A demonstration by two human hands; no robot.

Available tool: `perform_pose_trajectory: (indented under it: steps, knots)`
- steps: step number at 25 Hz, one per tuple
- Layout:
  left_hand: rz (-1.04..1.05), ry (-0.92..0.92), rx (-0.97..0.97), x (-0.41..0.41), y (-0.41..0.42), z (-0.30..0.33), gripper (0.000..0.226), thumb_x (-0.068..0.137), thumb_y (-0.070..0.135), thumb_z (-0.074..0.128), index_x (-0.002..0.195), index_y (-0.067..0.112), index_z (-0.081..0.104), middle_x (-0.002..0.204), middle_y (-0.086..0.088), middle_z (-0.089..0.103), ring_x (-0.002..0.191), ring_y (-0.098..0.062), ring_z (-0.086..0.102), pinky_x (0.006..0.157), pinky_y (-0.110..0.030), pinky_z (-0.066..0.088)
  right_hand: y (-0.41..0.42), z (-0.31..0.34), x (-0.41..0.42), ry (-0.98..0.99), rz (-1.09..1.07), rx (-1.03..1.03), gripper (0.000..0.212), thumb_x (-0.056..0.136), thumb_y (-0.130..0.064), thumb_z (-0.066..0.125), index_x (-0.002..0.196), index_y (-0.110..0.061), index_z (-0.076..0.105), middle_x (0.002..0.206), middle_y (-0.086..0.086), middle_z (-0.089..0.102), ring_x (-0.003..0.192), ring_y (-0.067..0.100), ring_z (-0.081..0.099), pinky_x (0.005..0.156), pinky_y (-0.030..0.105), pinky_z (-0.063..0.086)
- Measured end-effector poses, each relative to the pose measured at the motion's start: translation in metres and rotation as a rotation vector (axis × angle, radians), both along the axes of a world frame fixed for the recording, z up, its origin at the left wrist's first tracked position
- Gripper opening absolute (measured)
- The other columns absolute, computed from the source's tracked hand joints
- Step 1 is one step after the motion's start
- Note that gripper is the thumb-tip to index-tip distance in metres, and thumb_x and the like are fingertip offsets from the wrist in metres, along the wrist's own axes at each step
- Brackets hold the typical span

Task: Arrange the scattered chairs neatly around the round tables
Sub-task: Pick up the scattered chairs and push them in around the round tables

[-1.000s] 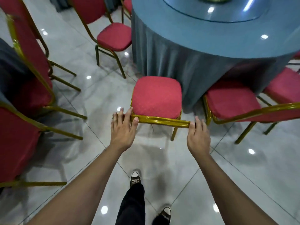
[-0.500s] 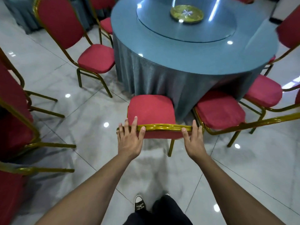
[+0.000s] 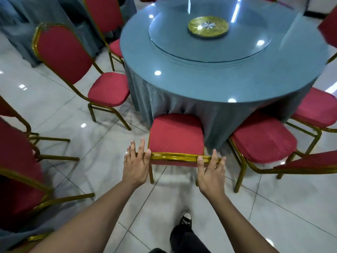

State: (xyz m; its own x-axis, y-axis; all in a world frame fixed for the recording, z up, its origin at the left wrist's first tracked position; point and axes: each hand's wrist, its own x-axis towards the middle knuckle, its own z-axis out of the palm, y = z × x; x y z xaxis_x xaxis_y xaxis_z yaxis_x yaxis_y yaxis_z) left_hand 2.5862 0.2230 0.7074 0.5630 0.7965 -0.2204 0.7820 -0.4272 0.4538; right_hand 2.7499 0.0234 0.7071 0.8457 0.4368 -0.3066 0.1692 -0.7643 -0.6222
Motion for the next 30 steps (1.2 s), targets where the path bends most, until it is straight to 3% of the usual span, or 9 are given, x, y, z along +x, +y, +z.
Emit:
perform_pose_trajectory:
  steps: [6, 16, 30]
  knots:
    - [-0.027, -0.018, -0.001, 0.021, 0.067, -0.006, 0.065, 0.098, 0.056, 0.0, 0.159, 0.034, -0.01, 0.168, -0.008, -0.006, 0.155, -0.026, -0.009, 0.126, -0.047, 0.0, 0.066, 0.005, 0.002, -0.071, -0.027, -0.126, 0.084, 0.09, -0.076, 0.002, 0.158, -0.028, 0.0, 0.163, 0.028, 0.0, 0.152, 0.039, 0.001, 0.123, 0.052, 0.01]
    - [-0.126, -0.109, -0.081, 0.071, 0.2, 0.002, 0.071, 0.092, 0.066, 0.001, 0.159, 0.04, -0.001, 0.168, -0.007, -0.005, 0.154, -0.024, -0.01, 0.125, -0.046, -0.002, 0.181, 0.009, 0.014, -0.033, -0.209, -0.106, 0.084, 0.089, -0.078, 0.007, 0.158, -0.03, 0.006, 0.164, 0.028, -0.001, 0.152, 0.039, 0.005, 0.123, 0.051, 0.012]
    - [-0.286, -0.039, -0.106, 0.158, 0.33, 0.017, 0.06, 0.103, 0.055, 0.01, 0.16, 0.035, 0.009, 0.169, -0.007, -0.002, 0.155, -0.027, -0.009, 0.125, -0.046, -0.005, 0.281, 0.026, 0.081, 0.127, -0.242, -0.192, 0.087, 0.088, -0.083, 0.012, 0.159, -0.035, 0.0, 0.165, 0.023, -0.009, 0.152, 0.042, 0.006, 0.124, 0.051, 0.009]
